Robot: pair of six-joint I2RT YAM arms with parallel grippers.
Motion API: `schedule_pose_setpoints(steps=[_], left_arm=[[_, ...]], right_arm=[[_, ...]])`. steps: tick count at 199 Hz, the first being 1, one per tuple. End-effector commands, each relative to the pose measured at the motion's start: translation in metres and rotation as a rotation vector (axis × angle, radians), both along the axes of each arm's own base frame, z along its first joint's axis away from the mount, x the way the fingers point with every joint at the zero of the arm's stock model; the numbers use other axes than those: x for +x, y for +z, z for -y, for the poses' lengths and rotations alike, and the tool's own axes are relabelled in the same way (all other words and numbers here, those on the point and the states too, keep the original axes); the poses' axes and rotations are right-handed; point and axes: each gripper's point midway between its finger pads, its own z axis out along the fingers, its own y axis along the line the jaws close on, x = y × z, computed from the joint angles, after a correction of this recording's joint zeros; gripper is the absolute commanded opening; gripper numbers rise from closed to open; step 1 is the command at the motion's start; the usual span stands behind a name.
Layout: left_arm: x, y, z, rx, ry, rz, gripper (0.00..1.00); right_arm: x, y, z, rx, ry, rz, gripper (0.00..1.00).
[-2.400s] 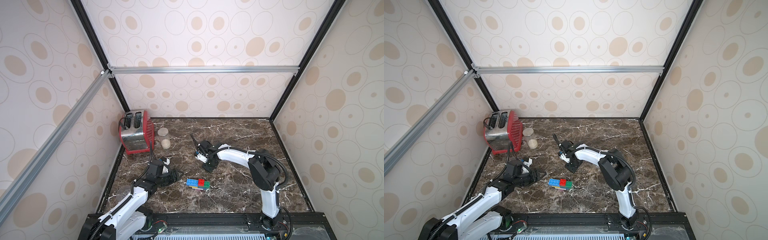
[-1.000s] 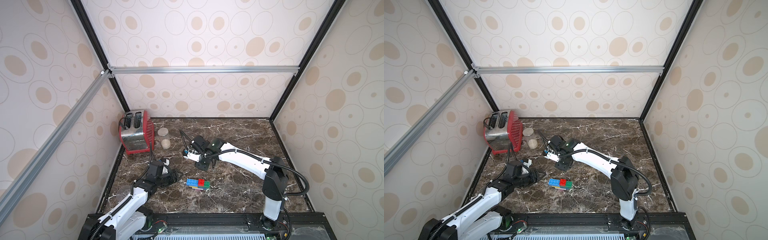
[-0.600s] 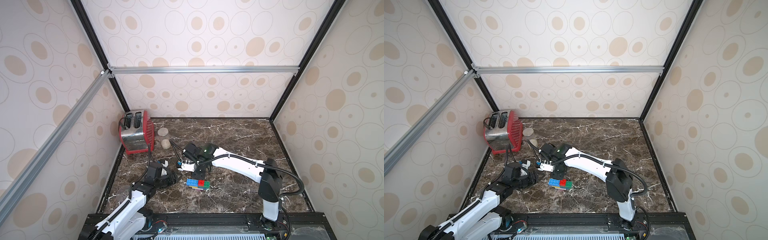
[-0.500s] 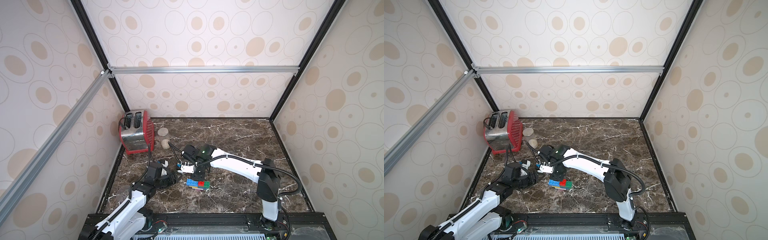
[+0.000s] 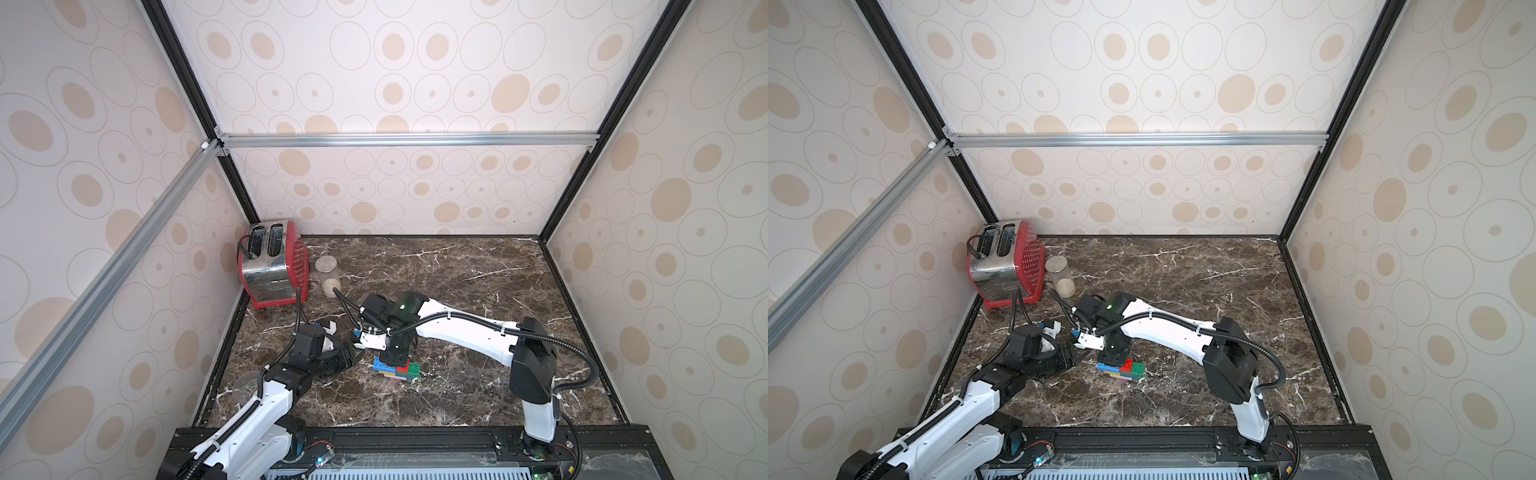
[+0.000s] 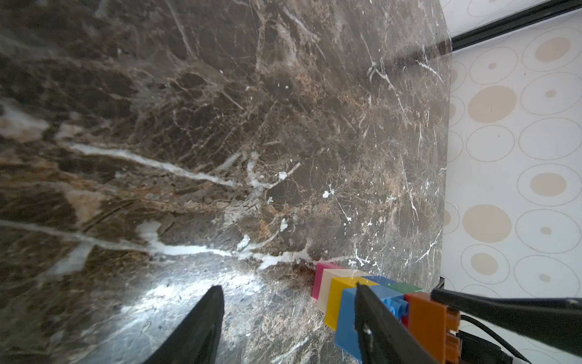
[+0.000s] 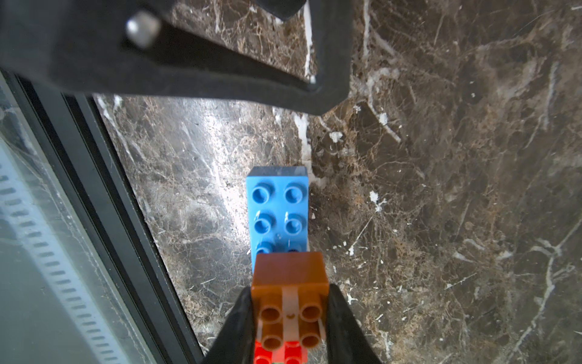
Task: Assemble a heart with lego
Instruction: Assemble the lego brick with the lego brick.
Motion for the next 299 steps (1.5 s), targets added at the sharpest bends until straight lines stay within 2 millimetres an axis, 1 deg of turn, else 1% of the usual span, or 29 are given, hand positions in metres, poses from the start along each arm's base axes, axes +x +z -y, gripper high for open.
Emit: schedule_pose_setpoints(steps=[1,33,89,112,138,155,185,210,234,247,263,279,299], left_arm=[[0.0,0.0,-0.001,-0.005,0.007,0.002,0.66],[0.0,0.0,-0.001,-0.006,0.007,0.004,0.66],[0.0,-0.002,-0.001,-0.008,0.009,0.002,0.66],[0.0,-0.002,-0.001,-0.006,0.008,0.002,0.66],[0.0,-0.002,-0.001,-0.007,0.007,0.001,0.66],[0.0,-0.001,0.0,-0.009,0.005,0.003,0.66],[-0.001,-0.001,-0.001,-0.008,0.009,0.004,0.66],[-0.001,-0.001,-0.001,-0.007,0.008,0.004,0.66],[-0.001,-0.002,-0.001,-0.006,0.008,0.001,0.66],[-0.001,-0.001,-0.002,-0.006,0.01,0.003,0.66],[-0.001,0.0,-0.002,-0.006,0.013,0.006,0.66],[-0.002,-0.001,-0.002,-0.002,0.012,0.003,0.66],[-0.001,-0.001,-0.002,-0.002,0.012,0.002,0.66]], right_arm=[[-0.007,-0.005,-0.002,-0.028,0.006,-0.022,0.26],[-0.013,-0.01,-0.003,-0.044,0.027,-0.029,0.26],[-0.008,-0.02,0.006,-0.104,-0.014,-0.004,0.25],[-0.008,-0.02,0.008,-0.12,-0.008,0.007,0.25],[-0.009,-0.015,0.006,-0.109,0.014,0.022,0.25],[-0.008,-0.018,0.008,-0.122,0.014,0.023,0.25],[-0.011,-0.031,0.01,-0.13,-0.004,0.002,0.25],[-0.014,-0.049,0.019,-0.155,0.02,0.002,0.25],[-0.009,-0.065,0.031,-0.204,0.013,-0.001,0.25],[-0.007,-0.071,0.036,-0.232,0.003,-0.006,0.24],[-0.009,-0.075,0.037,-0.234,-0.001,-0.031,0.24],[-0.006,-0.074,0.037,-0.224,-0.014,-0.033,0.24],[-0.001,-0.06,0.034,-0.178,-0.025,-0.019,0.24]])
